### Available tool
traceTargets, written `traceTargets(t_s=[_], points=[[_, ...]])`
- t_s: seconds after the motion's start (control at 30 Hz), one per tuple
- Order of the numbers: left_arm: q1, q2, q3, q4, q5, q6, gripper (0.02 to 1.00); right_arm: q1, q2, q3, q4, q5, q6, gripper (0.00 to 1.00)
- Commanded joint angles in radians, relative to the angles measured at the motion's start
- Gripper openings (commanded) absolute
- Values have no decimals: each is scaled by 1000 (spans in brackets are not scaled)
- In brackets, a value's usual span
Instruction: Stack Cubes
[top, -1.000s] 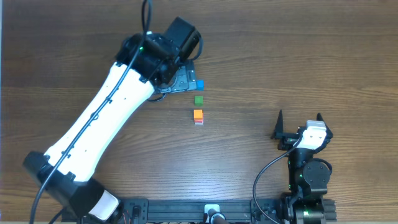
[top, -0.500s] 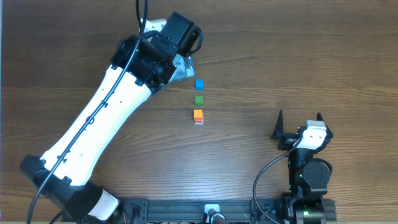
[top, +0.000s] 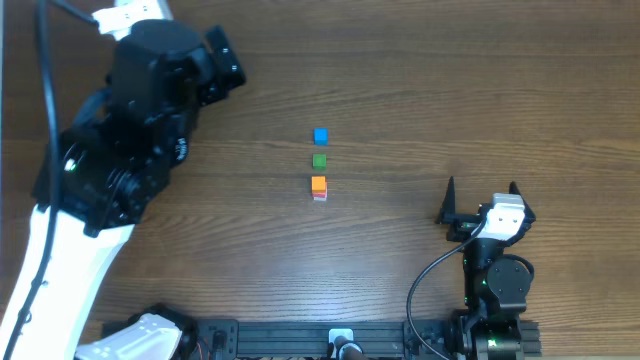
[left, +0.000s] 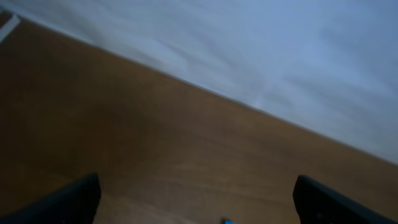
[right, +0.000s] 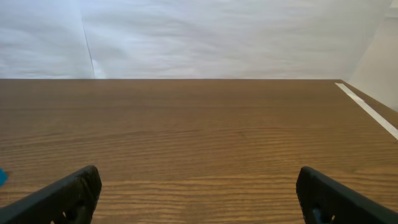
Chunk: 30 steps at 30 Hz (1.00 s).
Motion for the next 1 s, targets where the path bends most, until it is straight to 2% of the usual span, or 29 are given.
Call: traceTargets(t_s=[0.03,0.23,0.5,0.73,0.87,1.0], points=[[104,-138,-160,111,135,122,998,6,-9,-5,-3,-9,-1,993],[219,-366,-435,289,261,206,996,6,-9,-5,-3,-9,-1,991],[332,-694,-805,430,322,252,996,6,-9,-5,-3,-9,-1,993],[426,-1034,-1149,576,434,317,993,6,-9,-5,-3,-9,-1,993],[433,-1165,-1326,666,456,343,998,6,-9,-5,-3,-9,-1,993],[433,-1248,-1475,785,545,454,998,6,-9,-5,-3,-9,-1,991]])
